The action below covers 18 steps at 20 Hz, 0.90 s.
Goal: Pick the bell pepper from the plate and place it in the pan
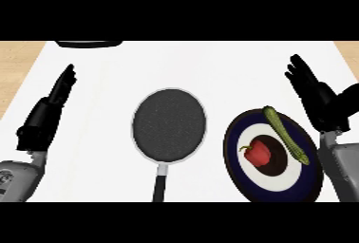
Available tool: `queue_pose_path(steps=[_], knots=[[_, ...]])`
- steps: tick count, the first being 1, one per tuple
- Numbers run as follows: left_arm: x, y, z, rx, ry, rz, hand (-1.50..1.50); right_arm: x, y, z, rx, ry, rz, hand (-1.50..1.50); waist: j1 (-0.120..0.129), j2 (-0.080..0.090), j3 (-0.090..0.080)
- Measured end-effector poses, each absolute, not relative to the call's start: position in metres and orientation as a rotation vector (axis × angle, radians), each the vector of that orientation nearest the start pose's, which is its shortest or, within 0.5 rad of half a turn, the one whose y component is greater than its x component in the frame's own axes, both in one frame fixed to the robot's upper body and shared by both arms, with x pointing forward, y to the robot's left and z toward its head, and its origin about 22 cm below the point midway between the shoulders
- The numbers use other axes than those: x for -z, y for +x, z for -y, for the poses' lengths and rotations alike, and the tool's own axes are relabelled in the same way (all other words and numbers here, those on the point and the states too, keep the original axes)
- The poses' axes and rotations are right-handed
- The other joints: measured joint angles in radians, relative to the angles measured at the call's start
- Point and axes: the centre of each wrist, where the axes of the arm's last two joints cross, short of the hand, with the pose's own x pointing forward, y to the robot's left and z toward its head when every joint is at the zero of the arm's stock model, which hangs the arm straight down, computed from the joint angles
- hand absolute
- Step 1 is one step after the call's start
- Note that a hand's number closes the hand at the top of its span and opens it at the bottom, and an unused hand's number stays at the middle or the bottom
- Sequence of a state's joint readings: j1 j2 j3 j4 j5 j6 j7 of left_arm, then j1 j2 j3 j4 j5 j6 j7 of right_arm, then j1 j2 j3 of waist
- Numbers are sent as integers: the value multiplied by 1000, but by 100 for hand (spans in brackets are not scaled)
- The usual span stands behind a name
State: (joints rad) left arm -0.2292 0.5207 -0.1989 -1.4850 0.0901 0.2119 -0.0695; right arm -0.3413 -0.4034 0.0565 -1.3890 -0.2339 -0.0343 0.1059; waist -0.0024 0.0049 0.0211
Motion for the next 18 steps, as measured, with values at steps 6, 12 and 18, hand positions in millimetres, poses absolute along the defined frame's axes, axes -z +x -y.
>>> queue_pose_path(steps=[6, 12, 18], knots=[[-37, 272, -297, 332, 379, 1581, 0, -80, 318, 250, -327, 97, 1770, -150, 14, -6, -15], [-5, 242, -296, 268, 357, 1423, 0, -62, 287, 300, -303, -254, 1735, -150, -8, -12, -21], [-1, 229, -291, 255, 348, 1389, 0, -71, 258, 345, -591, -491, 1646, -150, -8, -10, -22]])
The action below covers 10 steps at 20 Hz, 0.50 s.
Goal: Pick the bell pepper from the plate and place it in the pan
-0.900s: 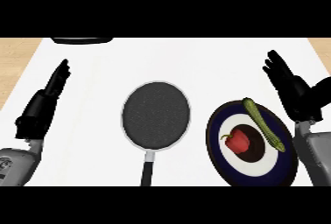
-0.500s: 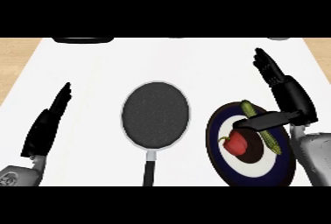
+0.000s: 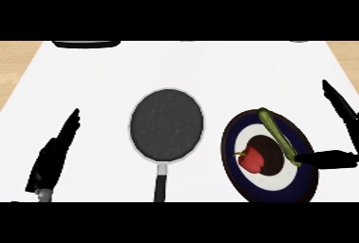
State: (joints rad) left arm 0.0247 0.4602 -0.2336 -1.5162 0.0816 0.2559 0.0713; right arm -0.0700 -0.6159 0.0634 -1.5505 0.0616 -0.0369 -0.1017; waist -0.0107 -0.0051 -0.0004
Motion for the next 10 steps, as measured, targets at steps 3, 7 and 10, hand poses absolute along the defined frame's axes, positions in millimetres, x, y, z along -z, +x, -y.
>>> queue_pose_path(steps=[3, 7, 10], knots=[[-5, 226, -292, 263, 343, 1388, 0, -94, 256, 352, -736, -544, 1607, -150, 4, 1, 0], [-6, 225, -289, 261, 341, 1385, 0, -116, 257, 340, -931, -541, 1526, -150, 11, 2, -1], [-6, 223, -288, 265, 340, 1384, 0, -130, 258, 318, -1039, -503, 1467, -150, 15, 3, -1]])
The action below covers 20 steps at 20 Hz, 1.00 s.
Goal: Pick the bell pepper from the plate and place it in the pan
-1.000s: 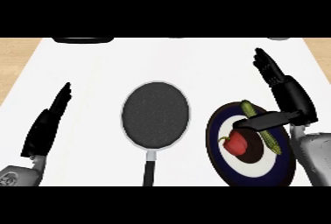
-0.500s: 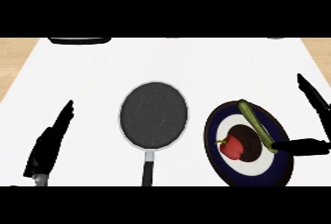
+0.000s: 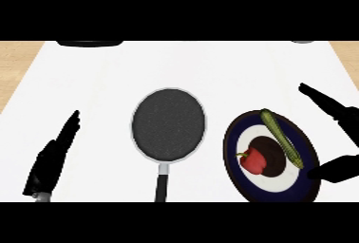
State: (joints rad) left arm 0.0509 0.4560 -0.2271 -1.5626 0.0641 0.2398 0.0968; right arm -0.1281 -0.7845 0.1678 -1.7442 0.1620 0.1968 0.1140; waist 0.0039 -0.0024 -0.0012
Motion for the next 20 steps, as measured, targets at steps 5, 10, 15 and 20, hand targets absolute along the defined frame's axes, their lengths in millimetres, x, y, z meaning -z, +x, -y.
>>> queue_pose_path(steps=[5, 10, 15, 20], knots=[[-8, 224, -286, 258, 337, 1384, 0, -150, 254, 279, -1179, -487, 1371, -150, 1, 1, 0], [-9, 225, -283, 264, 334, 1385, 0, -153, 267, 241, -1238, -506, 1261, -150, 7, 2, 0], [-7, 227, -282, 259, 331, 1384, 0, -153, 270, 213, -1311, -518, 1152, -150, 4, 2, 0], [-5, 222, -286, 264, 332, 1379, 0, -145, 268, 193, -1414, -578, 1021, -150, 4, 2, 0]])
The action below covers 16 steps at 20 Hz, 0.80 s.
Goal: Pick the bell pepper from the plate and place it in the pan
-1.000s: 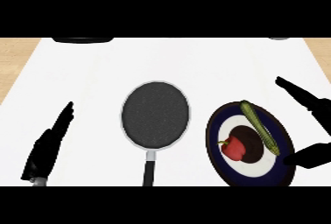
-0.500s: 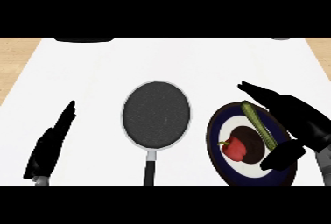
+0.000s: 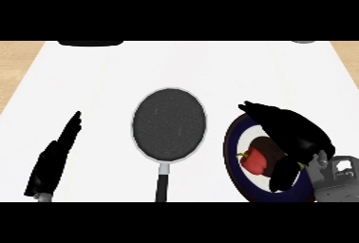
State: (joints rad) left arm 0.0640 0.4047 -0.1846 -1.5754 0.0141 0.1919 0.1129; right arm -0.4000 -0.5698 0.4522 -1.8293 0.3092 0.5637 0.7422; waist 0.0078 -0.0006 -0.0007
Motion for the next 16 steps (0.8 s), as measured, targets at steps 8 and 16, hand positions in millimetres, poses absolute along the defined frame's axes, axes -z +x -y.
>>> queue_pose_path(steps=[8, 16], knots=[[-13, 221, -289, 259, 342, 1379, 0, -128, 261, 167, -1480, -602, 911, -150, -3, 0, 0], [-9, 220, -287, 263, 333, 1378, 0, -105, 264, 157, -1523, -639, 821, -150, -3, 0, 1]])
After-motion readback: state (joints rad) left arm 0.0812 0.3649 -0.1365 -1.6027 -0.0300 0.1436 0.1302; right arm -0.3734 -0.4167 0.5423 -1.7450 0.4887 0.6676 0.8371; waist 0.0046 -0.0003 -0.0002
